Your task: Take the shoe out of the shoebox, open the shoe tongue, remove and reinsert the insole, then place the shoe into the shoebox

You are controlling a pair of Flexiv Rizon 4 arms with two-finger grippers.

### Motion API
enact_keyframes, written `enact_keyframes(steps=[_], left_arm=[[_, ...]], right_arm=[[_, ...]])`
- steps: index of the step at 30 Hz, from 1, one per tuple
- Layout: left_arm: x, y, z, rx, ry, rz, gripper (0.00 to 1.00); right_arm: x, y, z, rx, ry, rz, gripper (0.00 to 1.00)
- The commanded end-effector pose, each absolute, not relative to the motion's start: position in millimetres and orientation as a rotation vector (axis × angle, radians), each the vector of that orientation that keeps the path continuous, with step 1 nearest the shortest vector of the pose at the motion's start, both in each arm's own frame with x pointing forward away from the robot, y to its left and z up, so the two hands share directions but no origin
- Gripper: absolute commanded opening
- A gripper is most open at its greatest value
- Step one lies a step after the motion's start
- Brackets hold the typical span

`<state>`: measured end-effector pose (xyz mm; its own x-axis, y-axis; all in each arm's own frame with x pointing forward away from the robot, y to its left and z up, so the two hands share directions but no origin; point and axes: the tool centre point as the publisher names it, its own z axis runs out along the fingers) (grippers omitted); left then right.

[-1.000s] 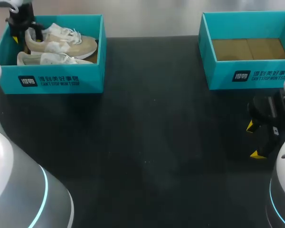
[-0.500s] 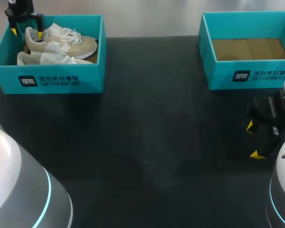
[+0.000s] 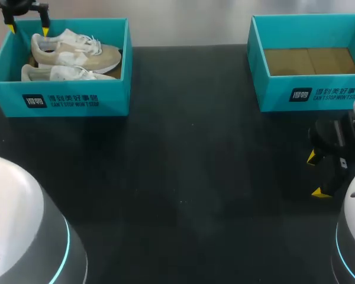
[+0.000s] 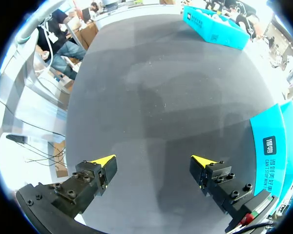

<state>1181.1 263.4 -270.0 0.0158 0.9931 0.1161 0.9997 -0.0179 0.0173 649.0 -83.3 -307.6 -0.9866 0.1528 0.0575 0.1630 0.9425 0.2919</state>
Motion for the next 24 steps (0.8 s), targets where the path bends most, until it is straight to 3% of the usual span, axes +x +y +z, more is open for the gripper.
enact_keyframes(steps=[1,24], left_arm=[[1146.8,259.4,-251.5,-2.193,-2.169,-0.208,1.00],[1098.0,273.2,-222.8,-2.169,-2.190,-0.112,1.00]], right_arm=[[648.0,-83.2,-308.3,-0.250,-3.065,-0.463,1.00],[648.0,-83.2,-308.3,-0.250,-3.065,-0.463,1.00]])
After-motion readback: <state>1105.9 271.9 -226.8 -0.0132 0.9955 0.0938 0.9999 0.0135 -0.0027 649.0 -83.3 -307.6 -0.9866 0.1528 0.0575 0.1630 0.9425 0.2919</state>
